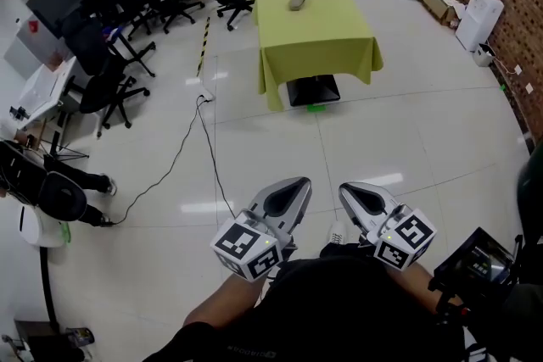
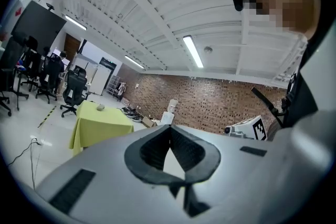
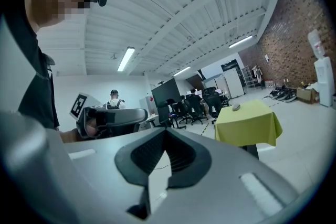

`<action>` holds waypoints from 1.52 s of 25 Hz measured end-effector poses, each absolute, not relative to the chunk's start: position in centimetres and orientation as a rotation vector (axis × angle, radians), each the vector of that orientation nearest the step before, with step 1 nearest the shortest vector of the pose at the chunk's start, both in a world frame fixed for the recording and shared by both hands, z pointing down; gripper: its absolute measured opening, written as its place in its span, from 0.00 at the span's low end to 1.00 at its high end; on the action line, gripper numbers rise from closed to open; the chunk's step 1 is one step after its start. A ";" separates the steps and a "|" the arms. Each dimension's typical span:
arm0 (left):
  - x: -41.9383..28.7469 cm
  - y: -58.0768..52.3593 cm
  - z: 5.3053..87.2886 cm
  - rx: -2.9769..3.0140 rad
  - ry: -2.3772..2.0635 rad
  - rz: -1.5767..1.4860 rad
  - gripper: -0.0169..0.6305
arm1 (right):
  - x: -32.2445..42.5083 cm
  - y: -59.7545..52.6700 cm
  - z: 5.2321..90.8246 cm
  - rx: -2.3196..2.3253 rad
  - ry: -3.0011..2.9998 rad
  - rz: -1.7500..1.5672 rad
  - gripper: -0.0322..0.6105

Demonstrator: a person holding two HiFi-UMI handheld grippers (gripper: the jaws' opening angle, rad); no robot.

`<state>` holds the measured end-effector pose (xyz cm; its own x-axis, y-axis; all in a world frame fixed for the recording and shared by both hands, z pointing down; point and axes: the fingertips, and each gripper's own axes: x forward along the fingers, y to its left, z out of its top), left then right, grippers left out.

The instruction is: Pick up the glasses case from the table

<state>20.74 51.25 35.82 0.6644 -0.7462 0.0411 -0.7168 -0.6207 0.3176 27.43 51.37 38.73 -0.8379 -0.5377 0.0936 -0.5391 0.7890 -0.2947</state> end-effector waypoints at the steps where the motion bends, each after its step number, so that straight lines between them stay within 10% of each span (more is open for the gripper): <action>1: 21.0 50.6 35.8 2.576 -1.170 -0.135 0.04 | 27.5 50.7 38.7 0.888 -2.971 0.488 0.05; 38: 30.9 36.2 35.4 2.618 -1.259 -0.046 0.04 | 35.7 36.3 38.8 0.843 -3.027 0.477 0.05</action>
<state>30.87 36.22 35.37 0.6294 -0.7737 0.0730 -0.7662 -0.6022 0.2243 35.70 36.27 38.76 -0.8586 -0.5107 0.0449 -0.4997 0.8142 -0.2956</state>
